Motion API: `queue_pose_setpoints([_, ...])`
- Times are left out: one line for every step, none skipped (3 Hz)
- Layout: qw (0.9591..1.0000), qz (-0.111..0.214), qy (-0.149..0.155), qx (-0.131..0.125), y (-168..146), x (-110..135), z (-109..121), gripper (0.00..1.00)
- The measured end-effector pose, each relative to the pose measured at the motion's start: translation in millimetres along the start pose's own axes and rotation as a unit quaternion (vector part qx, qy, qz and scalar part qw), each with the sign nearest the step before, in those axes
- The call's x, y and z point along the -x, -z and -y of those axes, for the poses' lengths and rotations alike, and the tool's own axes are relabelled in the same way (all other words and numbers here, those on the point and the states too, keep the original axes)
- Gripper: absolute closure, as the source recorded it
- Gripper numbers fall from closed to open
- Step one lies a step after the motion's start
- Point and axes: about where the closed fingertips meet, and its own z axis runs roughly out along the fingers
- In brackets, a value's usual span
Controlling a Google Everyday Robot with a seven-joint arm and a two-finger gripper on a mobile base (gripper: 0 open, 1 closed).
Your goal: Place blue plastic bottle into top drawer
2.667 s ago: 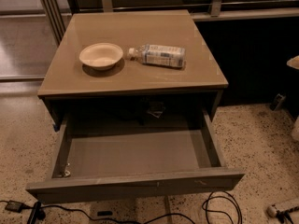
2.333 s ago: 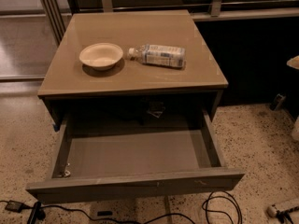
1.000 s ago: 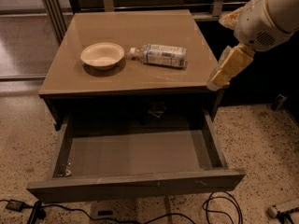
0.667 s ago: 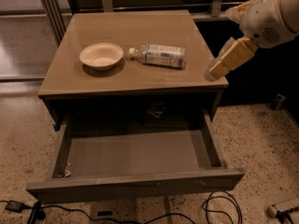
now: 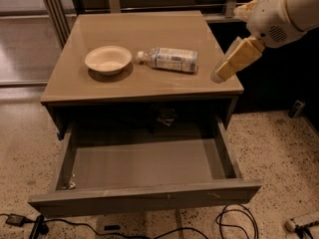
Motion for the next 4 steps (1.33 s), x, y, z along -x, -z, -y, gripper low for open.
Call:
queue_pose_setpoints([1.0, 0.005, 0.0, 0.008, -35.0, 9.9, 23.3, 0.0])
queue_pose_setpoints([0.9994, 0.011, 0.003, 0.033, -70.7, 18.8, 44.8, 0.0])
queue_pose_setpoints([0.9981, 0.018, 0.008, 0.058, -95.6, 22.0, 60.5, 0.0])
queue_pose_setpoints([0.9953, 0.03, 0.019, 0.091, -112.7, 23.3, 67.8, 0.0])
